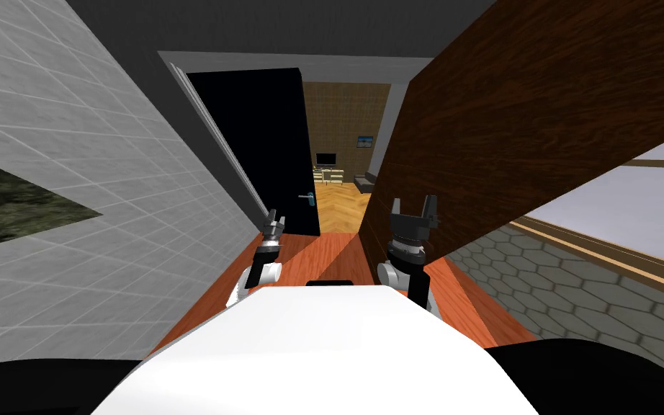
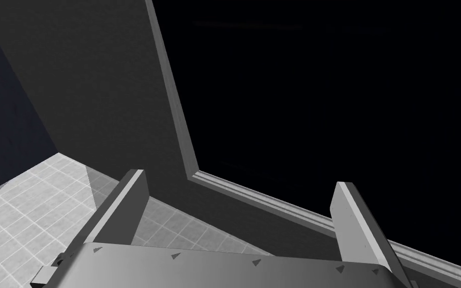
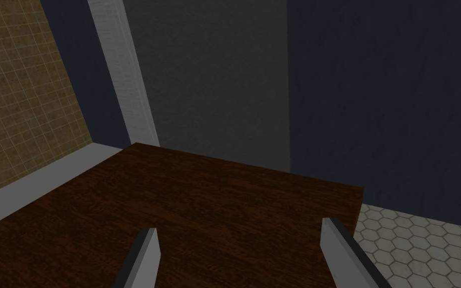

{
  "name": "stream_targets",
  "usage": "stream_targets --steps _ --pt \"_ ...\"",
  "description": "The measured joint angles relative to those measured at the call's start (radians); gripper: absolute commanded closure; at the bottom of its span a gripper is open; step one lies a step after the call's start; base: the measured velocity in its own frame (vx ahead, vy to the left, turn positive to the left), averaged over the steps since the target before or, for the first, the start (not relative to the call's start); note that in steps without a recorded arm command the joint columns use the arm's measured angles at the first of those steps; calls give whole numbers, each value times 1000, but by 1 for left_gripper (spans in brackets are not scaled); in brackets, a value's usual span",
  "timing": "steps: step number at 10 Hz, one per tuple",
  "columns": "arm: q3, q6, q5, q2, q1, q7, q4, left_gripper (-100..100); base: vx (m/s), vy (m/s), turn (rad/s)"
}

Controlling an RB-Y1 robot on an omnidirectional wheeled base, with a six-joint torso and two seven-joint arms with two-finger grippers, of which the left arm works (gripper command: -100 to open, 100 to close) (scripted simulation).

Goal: Pull the door open

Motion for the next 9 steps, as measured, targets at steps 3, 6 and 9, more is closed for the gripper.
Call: stream_targets --steps 3,6,9 --pt "5 7 9 18 -21 6 59 -100 138 15 -57" --pt "15 11 19 36 -52 12 127 -100 86 14 -40" --pt "19 19 27 49 -77 16 191 -100 139 24 -59"
